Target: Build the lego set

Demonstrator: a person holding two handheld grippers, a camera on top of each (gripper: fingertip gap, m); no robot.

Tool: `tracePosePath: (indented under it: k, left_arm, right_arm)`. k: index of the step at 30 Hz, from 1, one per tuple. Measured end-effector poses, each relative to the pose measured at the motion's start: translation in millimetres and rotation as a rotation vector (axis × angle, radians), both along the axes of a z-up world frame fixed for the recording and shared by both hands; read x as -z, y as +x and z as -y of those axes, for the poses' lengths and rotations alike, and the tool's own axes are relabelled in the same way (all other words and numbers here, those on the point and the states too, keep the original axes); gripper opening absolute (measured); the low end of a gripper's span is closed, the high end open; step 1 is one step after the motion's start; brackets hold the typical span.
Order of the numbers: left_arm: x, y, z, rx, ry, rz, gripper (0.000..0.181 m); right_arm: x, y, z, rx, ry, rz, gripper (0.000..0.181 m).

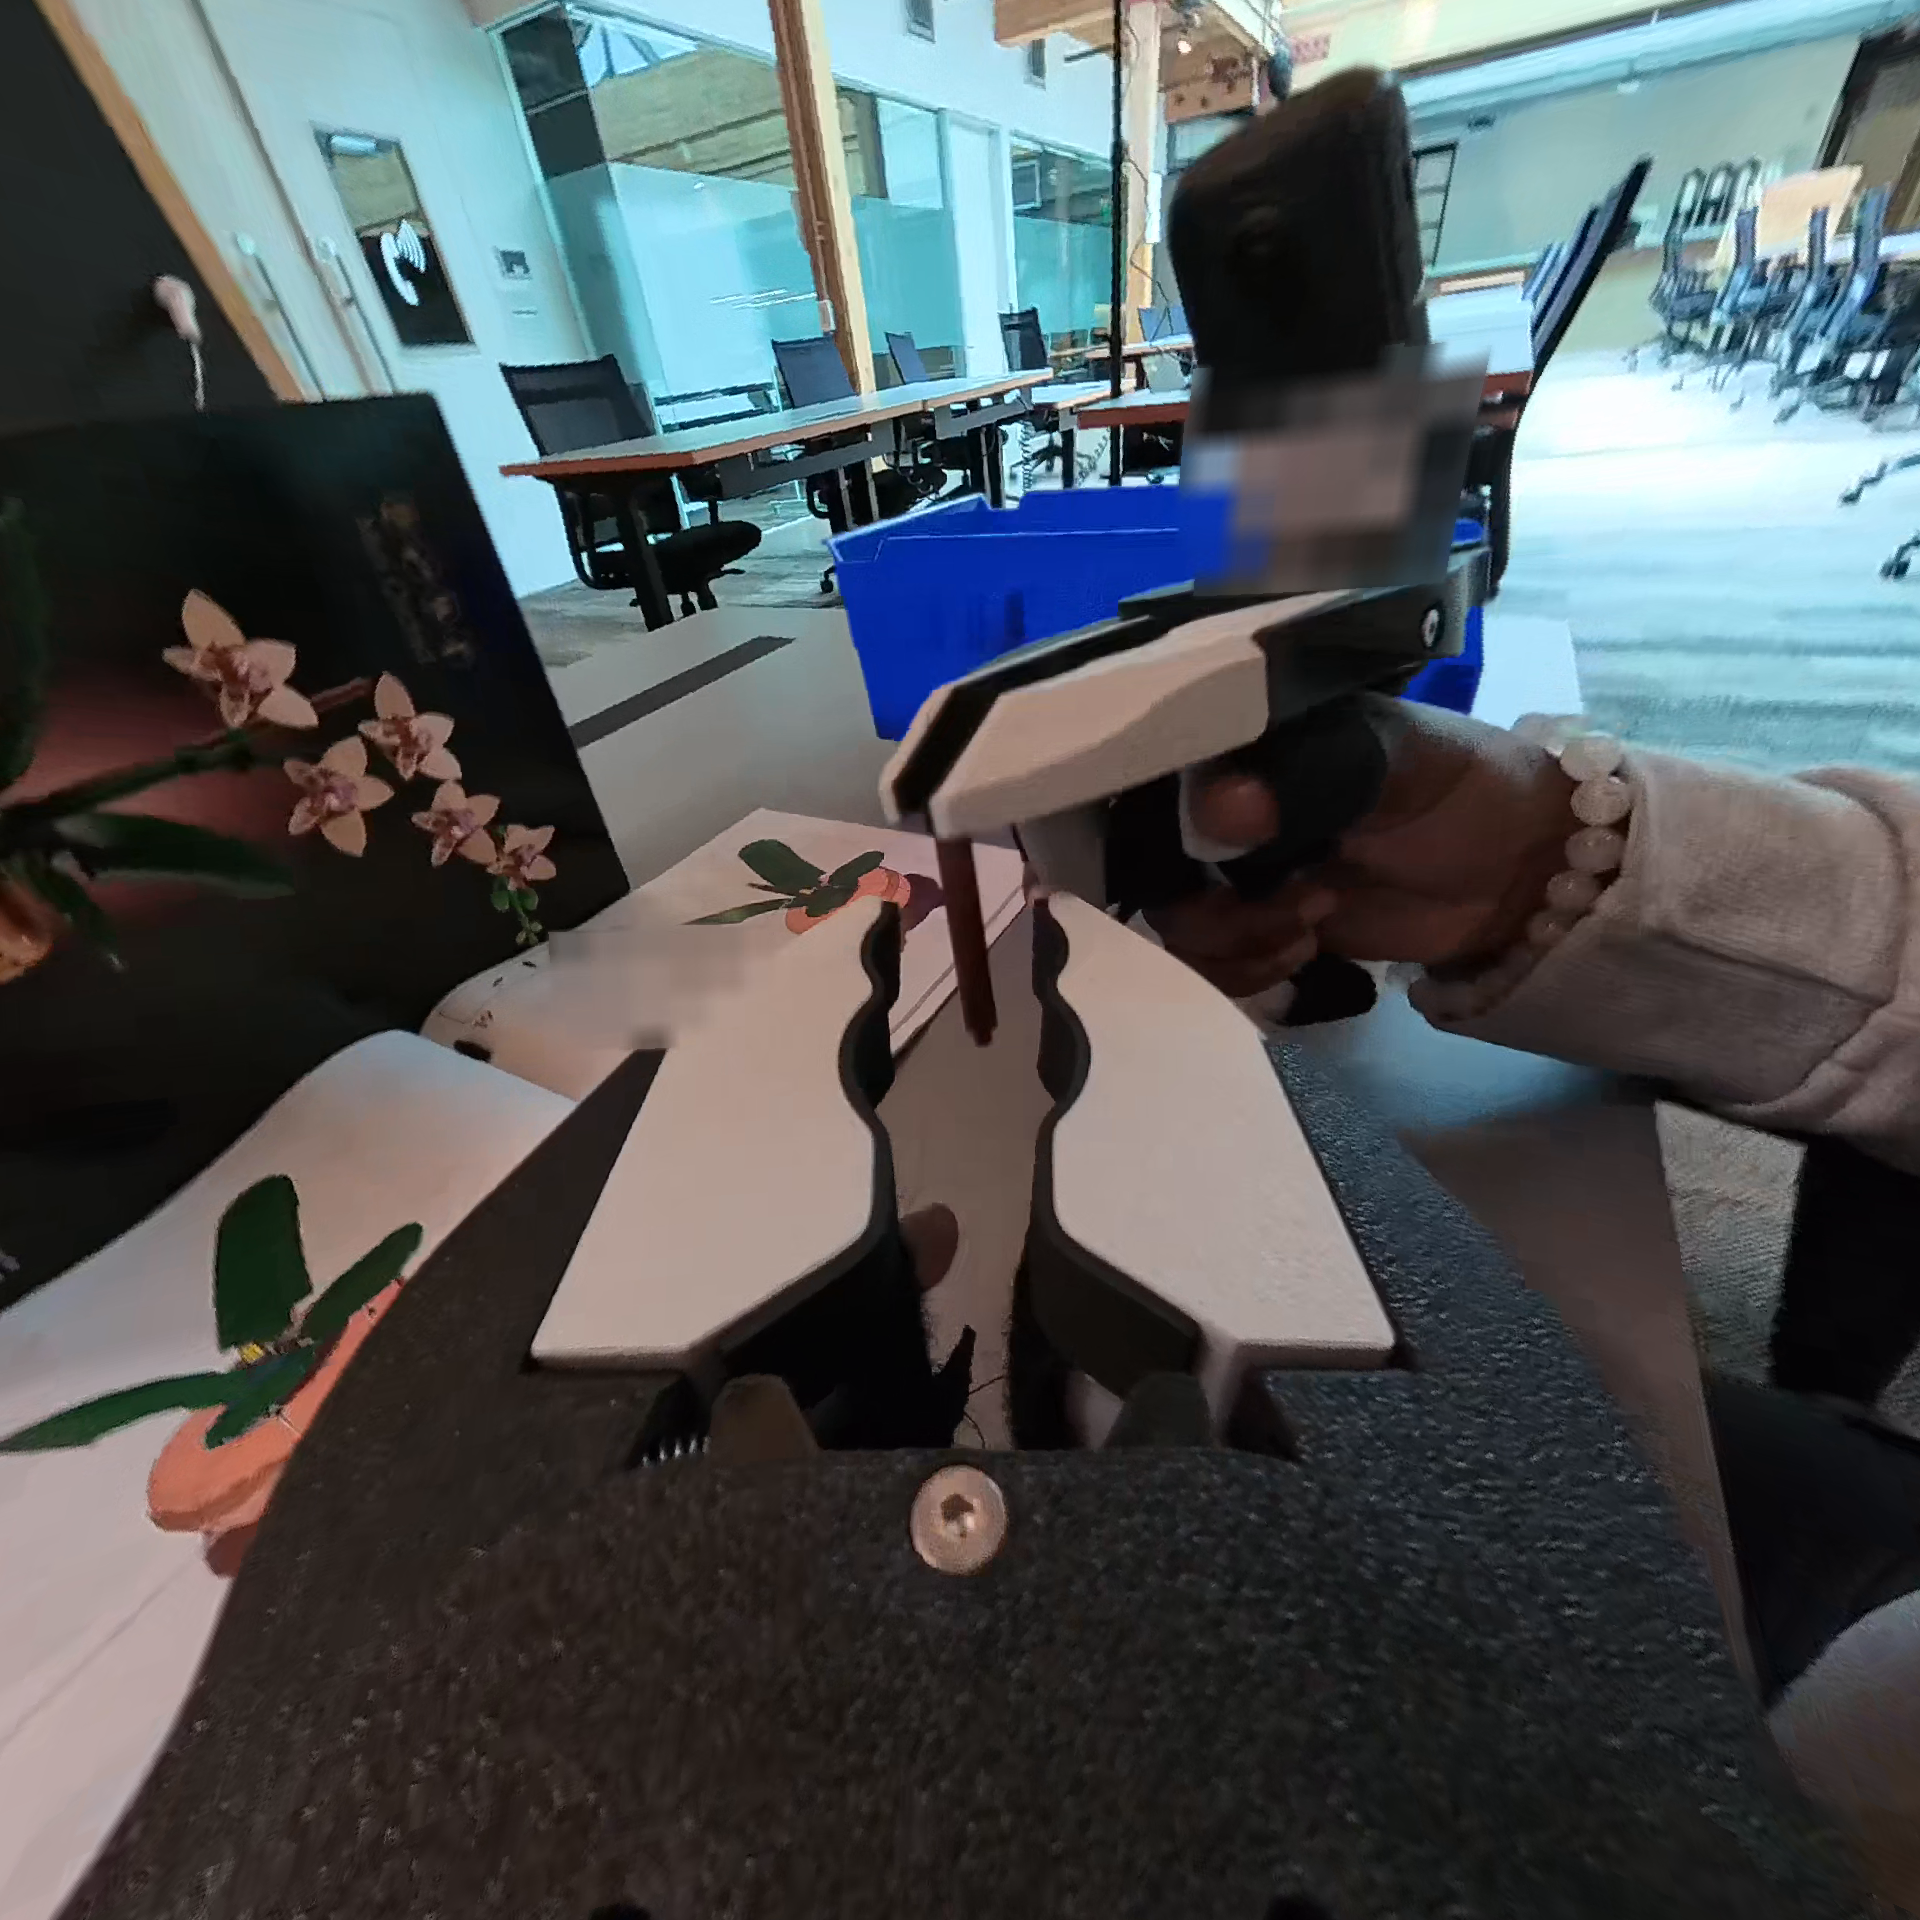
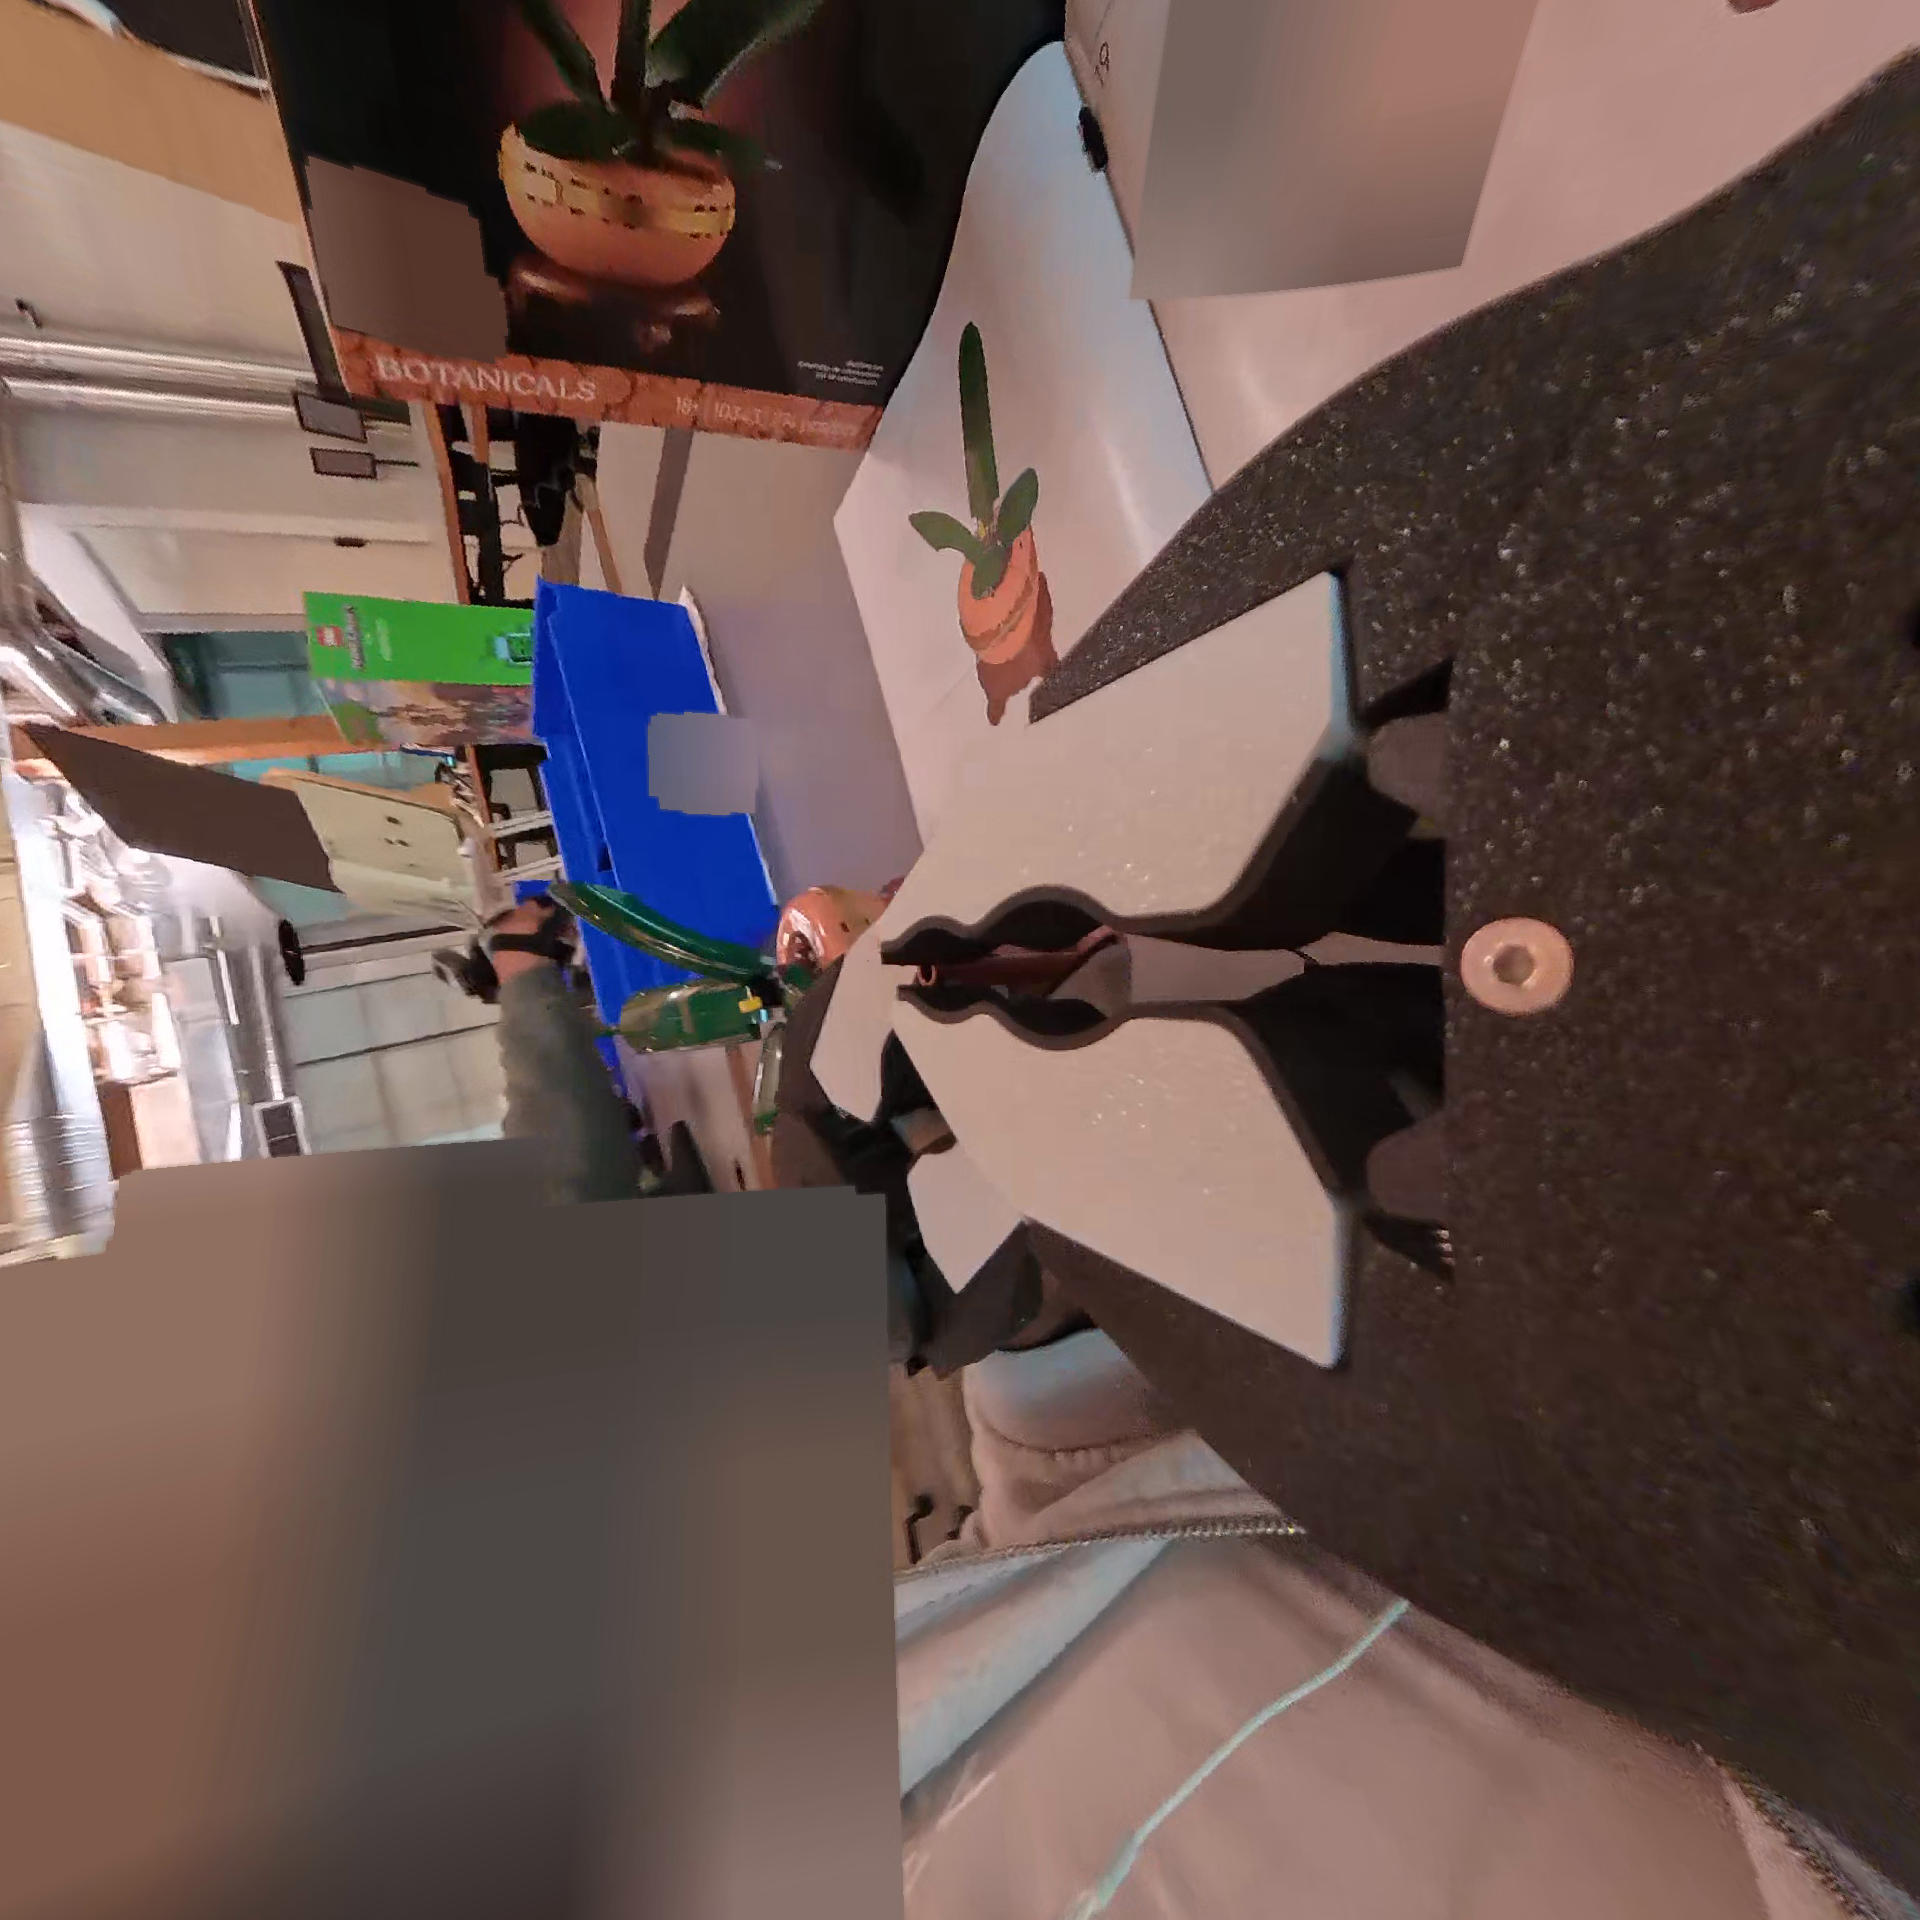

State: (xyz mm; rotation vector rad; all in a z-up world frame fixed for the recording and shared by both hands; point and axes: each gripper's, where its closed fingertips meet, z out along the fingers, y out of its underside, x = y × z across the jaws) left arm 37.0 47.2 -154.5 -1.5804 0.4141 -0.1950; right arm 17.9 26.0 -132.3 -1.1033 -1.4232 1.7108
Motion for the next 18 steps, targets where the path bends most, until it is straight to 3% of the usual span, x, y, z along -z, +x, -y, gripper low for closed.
tracePosePath:
  k: [5, 8, 9, 15, 18]
  left_arm:
    - [-3, 9, 3, 0.028, 0.032, -0.044, 0.004]
    - [-1, 12, 3, 0.054, 0.013, -0.013, 0.004]
    - [0, 12, 3, 0.058, 0.015, -0.007, 0.004]
    - [-4, 6, 7, 0.076, 0.022, 0.063, 0.003]
    - [-5, 3, 12, 0.1, 0.019, 0.115, 0.003]
  right_arm:
    - [-3, 10, 9, -0.001, 0.024, -0.042, 0.003]
    - [-1, 15, 14, -0.022, 0.027, -0.006, 0.02]
    - [2, 15, 10, 0.008, 0.043, 0.021, 0.032]
    - [0, 39, -31, 0.267, 0.283, 0.073, 0.055]
    - [-6, 60, -70, 0.47, 0.436, 0.119, 0.055]
